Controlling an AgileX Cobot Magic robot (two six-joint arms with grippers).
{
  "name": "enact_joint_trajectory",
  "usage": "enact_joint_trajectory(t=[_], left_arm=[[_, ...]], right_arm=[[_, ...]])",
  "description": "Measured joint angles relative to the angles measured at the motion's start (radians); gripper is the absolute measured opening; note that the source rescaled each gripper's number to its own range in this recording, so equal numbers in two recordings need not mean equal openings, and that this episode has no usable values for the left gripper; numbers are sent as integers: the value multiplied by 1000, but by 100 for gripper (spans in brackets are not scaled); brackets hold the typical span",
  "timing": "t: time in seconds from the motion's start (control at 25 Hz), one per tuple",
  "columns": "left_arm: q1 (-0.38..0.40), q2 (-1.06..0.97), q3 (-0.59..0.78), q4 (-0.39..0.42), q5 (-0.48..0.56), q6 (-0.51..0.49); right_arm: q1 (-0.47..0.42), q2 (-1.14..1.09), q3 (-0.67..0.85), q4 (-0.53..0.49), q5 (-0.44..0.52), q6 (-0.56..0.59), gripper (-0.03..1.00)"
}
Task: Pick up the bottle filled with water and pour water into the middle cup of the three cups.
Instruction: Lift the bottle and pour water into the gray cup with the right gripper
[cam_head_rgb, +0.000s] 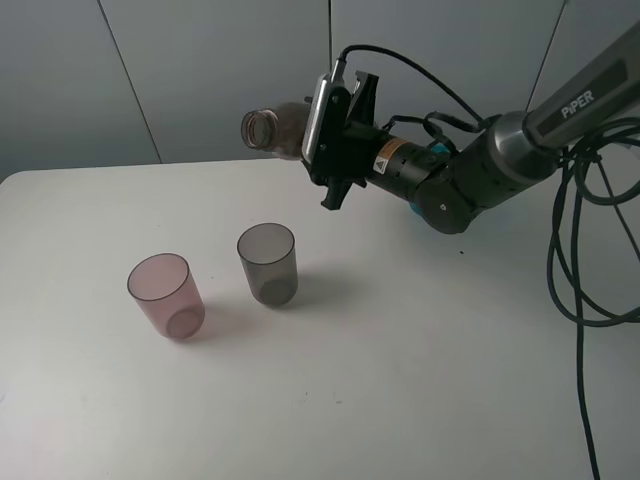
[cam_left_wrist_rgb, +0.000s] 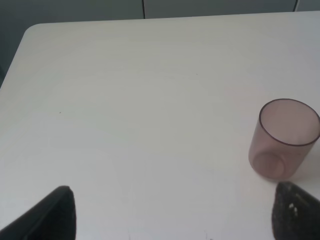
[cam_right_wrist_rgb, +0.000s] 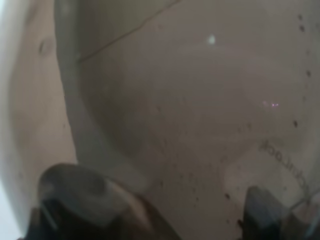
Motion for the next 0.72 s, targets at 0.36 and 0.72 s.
enact_joint_trajectory(t=[0.36,0.72], left_arm=[[0,0,0,0,0,0],[0,0,0,0,0,0]], right_arm=[[-28,0,0,-134,0,-48,0],[-47,0,0,-201,31,-125,0]])
